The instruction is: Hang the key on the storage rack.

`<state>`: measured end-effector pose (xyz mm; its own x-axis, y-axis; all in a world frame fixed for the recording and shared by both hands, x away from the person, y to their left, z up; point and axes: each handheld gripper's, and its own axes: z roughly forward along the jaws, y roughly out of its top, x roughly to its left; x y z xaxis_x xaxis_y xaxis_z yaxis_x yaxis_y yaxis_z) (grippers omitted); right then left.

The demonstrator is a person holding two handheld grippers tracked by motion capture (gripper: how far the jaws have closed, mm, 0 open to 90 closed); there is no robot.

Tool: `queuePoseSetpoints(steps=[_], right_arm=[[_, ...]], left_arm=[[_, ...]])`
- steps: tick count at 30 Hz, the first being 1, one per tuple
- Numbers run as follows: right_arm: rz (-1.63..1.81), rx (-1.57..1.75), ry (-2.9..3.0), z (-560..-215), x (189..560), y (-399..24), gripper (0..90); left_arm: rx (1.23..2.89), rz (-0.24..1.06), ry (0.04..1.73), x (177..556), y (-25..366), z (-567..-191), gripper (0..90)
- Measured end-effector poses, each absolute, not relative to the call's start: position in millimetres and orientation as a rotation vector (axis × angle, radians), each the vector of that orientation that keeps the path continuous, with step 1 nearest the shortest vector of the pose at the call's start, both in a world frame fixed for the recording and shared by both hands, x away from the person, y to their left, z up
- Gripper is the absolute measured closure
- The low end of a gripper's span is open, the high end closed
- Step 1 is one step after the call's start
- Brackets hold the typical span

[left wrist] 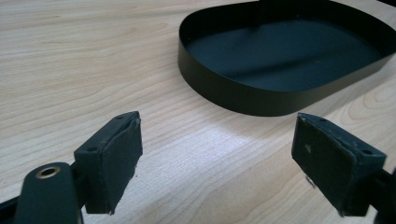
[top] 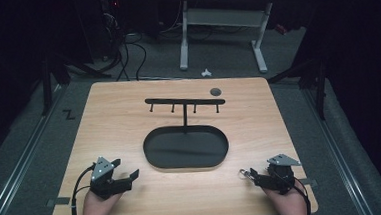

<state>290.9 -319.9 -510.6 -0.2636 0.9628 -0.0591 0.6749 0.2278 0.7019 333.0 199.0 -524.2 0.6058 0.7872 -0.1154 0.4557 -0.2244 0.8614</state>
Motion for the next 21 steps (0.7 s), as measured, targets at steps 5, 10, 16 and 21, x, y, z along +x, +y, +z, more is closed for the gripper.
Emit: queuePoseSetpoints(steps=[5,10,16,21], right_arm=[[0.731,1.544,2.041,-505,292,-321,19.5],[0.644,1.569,2.113,-494,297,-318,21.4],[0.558,1.587,2.211,-494,306,-311,22.3],[0.504,1.610,2.263,-493,311,-311,23.8]], left_arm=[[1.890,0.421,0.980,330,198,-525,16.7],[1.886,0.421,0.949,329,199,-522,16.7],[1.867,0.429,0.936,328,201,-517,16.7],[1.860,0.424,0.919,328,202,-515,17.0]])
